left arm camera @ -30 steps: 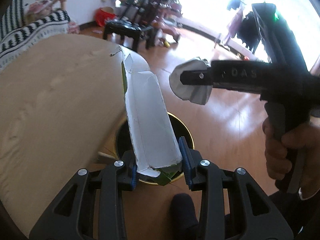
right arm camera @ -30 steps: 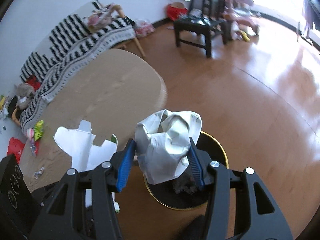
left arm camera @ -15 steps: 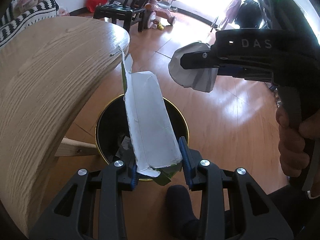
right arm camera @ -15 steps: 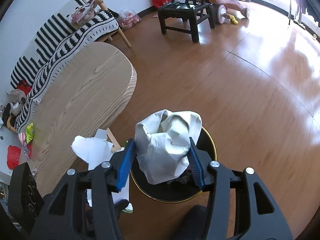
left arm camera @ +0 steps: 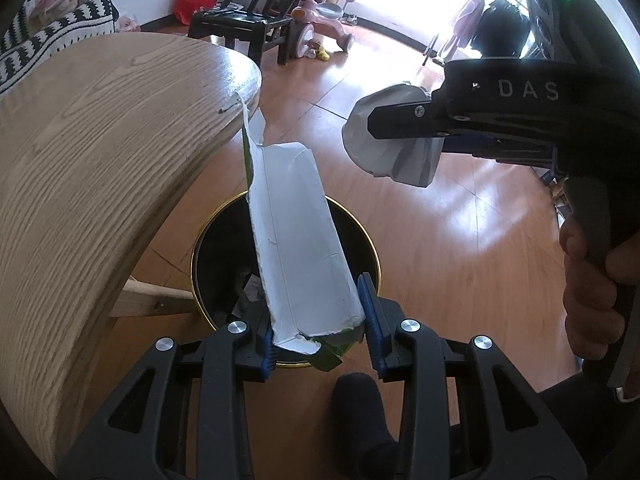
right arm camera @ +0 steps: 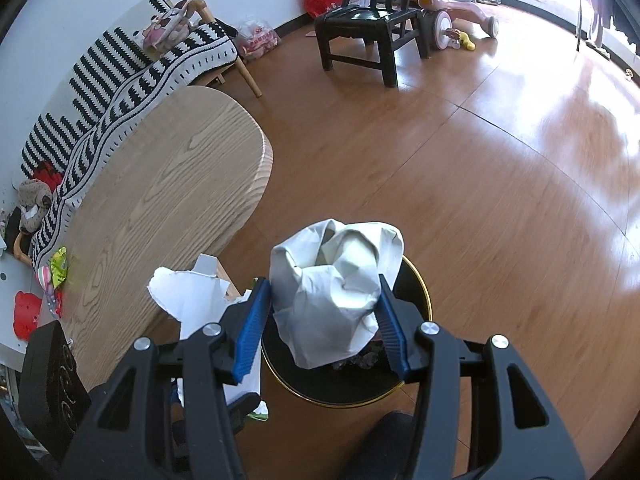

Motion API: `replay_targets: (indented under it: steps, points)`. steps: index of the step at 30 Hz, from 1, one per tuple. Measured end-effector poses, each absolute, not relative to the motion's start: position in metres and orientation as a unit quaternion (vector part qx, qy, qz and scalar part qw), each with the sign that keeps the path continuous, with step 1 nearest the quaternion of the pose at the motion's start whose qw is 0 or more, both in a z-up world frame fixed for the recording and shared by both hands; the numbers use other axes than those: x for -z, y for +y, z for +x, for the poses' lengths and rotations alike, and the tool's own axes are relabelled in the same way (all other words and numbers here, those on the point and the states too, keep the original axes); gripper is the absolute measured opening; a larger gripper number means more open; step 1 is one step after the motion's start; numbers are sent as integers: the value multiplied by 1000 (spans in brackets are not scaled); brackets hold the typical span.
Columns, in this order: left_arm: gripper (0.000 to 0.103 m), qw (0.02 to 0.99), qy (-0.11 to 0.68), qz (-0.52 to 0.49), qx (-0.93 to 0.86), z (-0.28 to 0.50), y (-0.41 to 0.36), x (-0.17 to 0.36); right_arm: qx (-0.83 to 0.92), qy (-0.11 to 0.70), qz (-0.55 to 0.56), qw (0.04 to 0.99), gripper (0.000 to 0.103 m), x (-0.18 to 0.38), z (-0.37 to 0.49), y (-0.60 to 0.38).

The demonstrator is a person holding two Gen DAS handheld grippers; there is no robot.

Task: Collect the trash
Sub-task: 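Carry the carton and white bag over the black bin and open both tools, then swing both tools back over the remaining trash on the table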

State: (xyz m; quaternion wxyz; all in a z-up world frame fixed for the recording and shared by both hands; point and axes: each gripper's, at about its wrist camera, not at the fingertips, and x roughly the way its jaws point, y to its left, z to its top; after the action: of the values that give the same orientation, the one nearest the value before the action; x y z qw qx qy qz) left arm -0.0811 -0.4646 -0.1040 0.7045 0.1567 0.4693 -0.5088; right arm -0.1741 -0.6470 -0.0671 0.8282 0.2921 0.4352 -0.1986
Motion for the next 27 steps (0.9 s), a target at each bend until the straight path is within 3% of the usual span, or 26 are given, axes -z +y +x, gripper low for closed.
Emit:
replay_targets:
  steps: [6, 11, 13, 20, 23, 27]
  points:
    - [35, 700, 471, 157, 513, -79, -467, 106, 198, 434, 294, 828, 53, 68, -174, -647]
    - [42, 701, 470, 163, 511, -79, -470, 107, 199, 429, 296, 830, 55, 67, -175, -649]
    - [55, 702, 469, 161, 511, -78, -471, 106, 200, 427, 296, 830, 60, 67, -176, -650]
    - [60, 705, 465, 158, 512, -79, -470, 106, 203, 424, 294, 832, 64, 67, -177, -650]
    - [67, 707, 463, 156, 511, -80, -467, 100, 202, 422, 290, 835, 67, 64, -176, -650]
    - [80, 714, 447, 151, 517, -80, -454, 85, 201, 414, 277, 843, 79, 54, -171, -644]
